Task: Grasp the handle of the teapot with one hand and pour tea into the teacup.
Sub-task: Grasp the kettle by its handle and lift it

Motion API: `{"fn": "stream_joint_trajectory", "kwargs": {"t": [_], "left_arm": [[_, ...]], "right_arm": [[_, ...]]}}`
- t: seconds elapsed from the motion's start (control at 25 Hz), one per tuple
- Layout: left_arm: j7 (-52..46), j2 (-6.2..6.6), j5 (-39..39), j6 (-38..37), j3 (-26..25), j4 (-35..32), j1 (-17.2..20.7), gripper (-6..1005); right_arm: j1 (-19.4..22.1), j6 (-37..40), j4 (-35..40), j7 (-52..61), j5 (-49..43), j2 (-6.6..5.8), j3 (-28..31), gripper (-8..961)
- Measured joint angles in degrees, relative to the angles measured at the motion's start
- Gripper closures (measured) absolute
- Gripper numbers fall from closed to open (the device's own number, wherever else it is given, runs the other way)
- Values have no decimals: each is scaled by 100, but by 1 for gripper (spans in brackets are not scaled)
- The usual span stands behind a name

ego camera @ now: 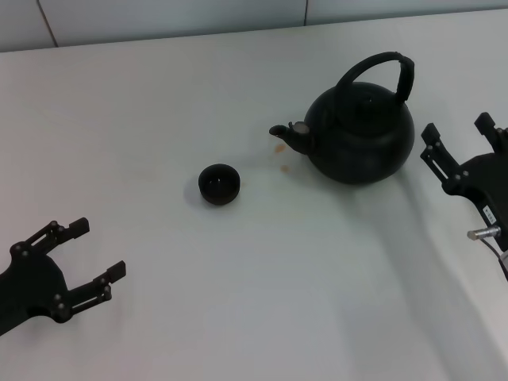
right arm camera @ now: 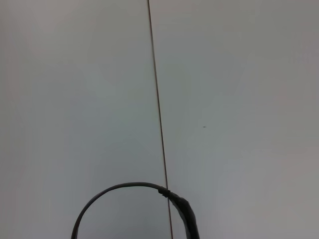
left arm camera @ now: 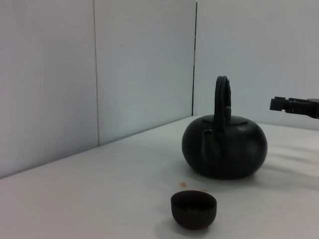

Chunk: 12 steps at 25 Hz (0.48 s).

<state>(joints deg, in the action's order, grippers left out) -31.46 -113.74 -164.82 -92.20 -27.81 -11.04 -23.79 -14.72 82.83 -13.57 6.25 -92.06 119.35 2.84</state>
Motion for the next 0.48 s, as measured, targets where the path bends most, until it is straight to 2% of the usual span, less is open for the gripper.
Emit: {"fn": "stream_joint_trajectory", "kwargs": {"t": [0.48], "left_arm": [[23, -58, 150, 7, -5, -3, 27, 139]], "right_arm": [[-437, -324, 416, 174, 0, -8, 14, 121]]}}
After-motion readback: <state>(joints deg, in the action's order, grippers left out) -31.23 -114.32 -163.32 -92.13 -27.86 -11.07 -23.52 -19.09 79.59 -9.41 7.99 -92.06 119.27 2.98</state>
